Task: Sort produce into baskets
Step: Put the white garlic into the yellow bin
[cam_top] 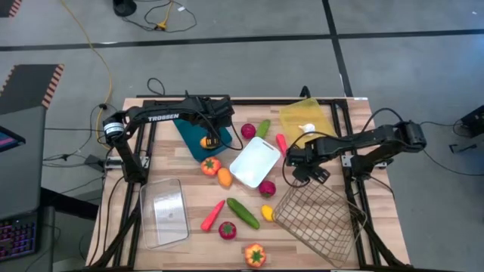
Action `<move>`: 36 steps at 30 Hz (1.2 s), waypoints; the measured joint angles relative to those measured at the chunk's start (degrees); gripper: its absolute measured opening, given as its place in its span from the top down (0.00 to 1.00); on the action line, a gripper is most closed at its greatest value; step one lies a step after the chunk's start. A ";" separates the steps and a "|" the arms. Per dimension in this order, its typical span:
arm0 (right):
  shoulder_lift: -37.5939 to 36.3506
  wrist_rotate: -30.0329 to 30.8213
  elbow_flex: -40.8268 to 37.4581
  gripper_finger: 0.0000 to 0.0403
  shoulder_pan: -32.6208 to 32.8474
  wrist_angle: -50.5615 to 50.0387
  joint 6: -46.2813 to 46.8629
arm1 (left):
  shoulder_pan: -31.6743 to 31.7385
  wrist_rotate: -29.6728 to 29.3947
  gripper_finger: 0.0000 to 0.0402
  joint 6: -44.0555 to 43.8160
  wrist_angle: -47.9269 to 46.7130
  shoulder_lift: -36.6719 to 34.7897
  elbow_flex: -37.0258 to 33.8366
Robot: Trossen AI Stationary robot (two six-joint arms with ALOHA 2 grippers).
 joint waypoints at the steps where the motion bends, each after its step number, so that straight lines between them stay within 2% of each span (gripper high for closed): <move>1: -0.03 -0.02 -0.47 0.21 -0.20 0.79 0.05 | 0.00 0.02 0.43 0.00 -0.02 0.00 0.00; 12: 0.02 0.34 -1.40 0.21 -1.01 1.32 1.46 | -0.04 0.04 0.43 0.02 -0.13 0.00 0.00; 24: 0.06 0.92 2.76 0.21 1.07 1.52 4.97 | -0.07 0.07 0.43 0.02 -0.15 -0.02 0.00; 32: 0.06 0.85 2.76 0.21 -3.27 1.86 11.81 | -0.07 0.09 0.43 0.02 -0.15 -0.02 0.00; 36: 0.06 0.63 2.46 0.21 -5.65 2.09 11.78 | -0.07 0.09 0.43 -0.08 -0.13 -0.02 0.00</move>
